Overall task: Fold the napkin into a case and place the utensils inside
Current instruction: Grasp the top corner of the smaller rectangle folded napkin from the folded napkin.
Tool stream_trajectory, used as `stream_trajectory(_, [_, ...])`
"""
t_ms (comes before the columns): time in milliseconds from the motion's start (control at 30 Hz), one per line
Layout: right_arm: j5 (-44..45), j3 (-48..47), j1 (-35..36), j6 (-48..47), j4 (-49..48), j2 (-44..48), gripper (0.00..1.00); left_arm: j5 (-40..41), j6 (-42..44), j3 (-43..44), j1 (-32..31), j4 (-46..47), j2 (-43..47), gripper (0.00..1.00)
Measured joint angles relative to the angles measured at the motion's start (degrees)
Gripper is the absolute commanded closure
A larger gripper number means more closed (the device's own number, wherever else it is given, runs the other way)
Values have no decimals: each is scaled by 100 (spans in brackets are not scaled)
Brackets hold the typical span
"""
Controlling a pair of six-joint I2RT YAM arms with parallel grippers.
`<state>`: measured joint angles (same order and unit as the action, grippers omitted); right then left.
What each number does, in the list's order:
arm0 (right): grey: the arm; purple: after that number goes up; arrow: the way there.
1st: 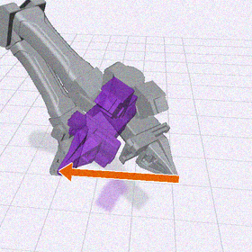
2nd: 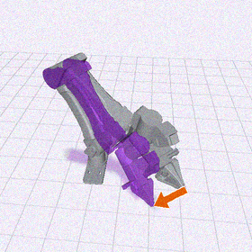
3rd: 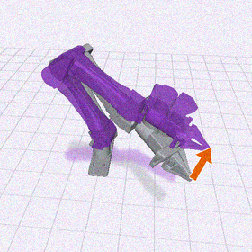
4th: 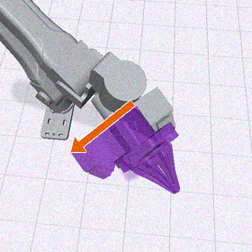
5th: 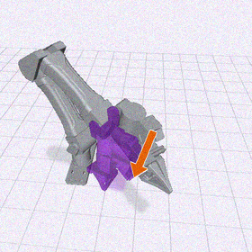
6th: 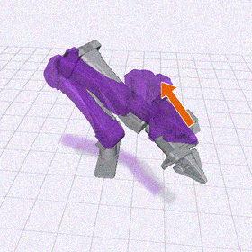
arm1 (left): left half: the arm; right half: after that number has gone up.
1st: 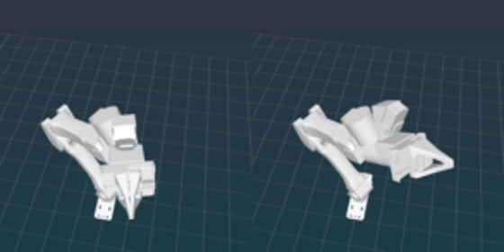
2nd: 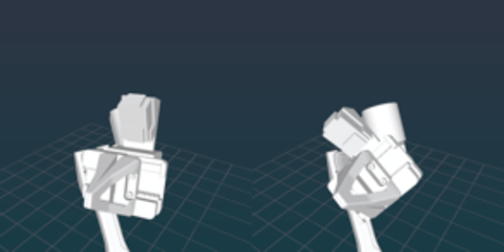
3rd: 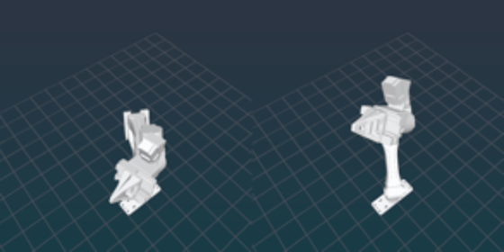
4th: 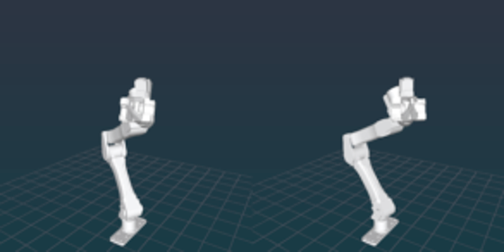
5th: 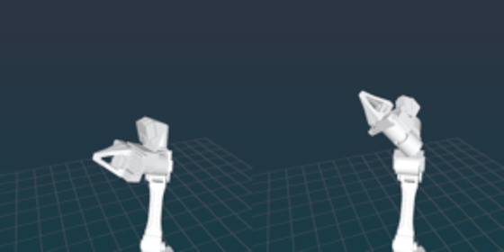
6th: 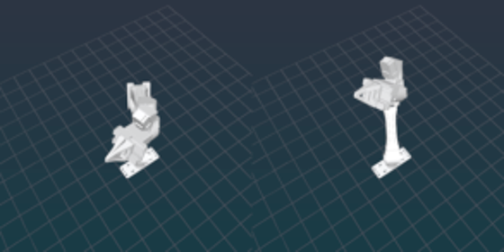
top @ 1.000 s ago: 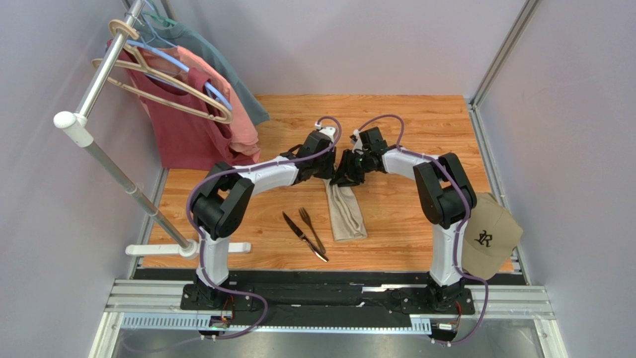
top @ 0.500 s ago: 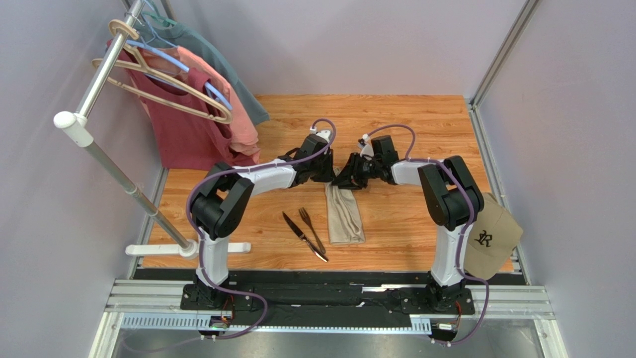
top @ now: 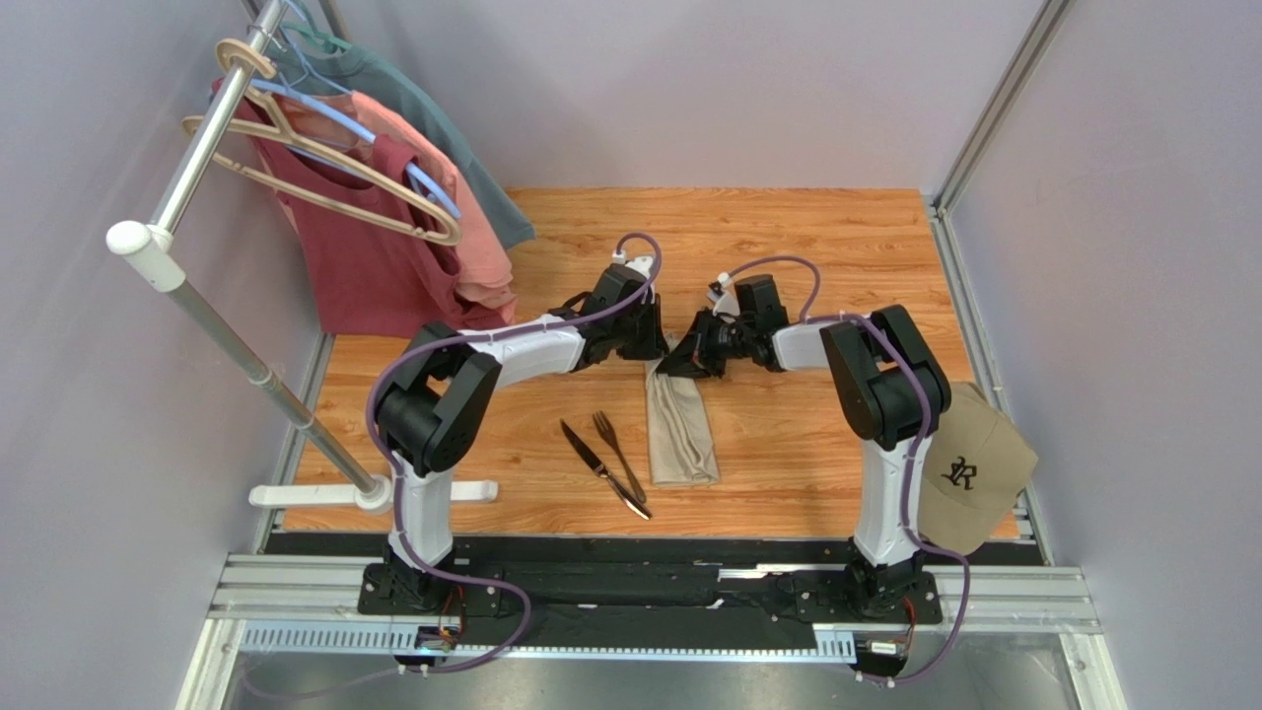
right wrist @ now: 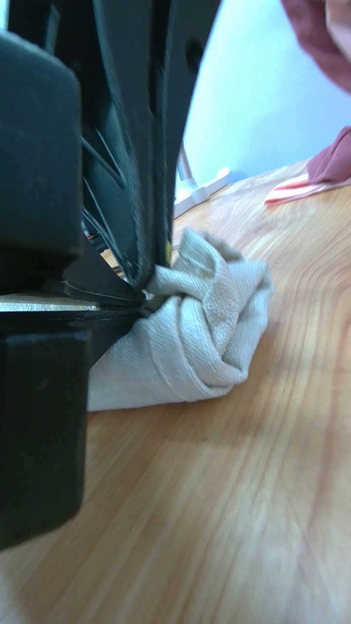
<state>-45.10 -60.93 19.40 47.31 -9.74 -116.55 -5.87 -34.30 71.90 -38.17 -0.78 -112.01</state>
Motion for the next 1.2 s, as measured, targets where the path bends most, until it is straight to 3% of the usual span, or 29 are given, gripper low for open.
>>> stream_trajectory(100, [68, -74, 120, -74, 151, -101, 93, -42, -61, -2, 7, 4, -2, 100])
stream_trajectory(167, [131, -140, 164, -155, 297, -105, 81, -57, -120, -48, 22, 59, 0, 100])
stream_trajectory(300, [162, -286, 164, -367, 566, -138, 70, -72, -186, -151, 74, 190, 2, 100])
stream_trajectory(667, [131, 179, -11, -356, 481, 457, 62, -420, -208, -179, 131, 131, 111, 100])
stream_trajectory(800, [127, 188, -136, -358, 476, 579, 70, -470, -249, -179, 138, 136, 111, 100])
stream_trajectory(833, [131, 188, -162, -354, 476, 586, 81, -481, -254, -179, 142, 131, 111, 100])
stream_trajectory(933, [151, 190, -203, -332, 474, 586, 100, -553, -271, -179, 140, 129, 111, 100])
stream_trajectory(1200, [258, 190, -199, -269, 415, 492, 100, -673, -304, -179, 142, 129, 111, 100])
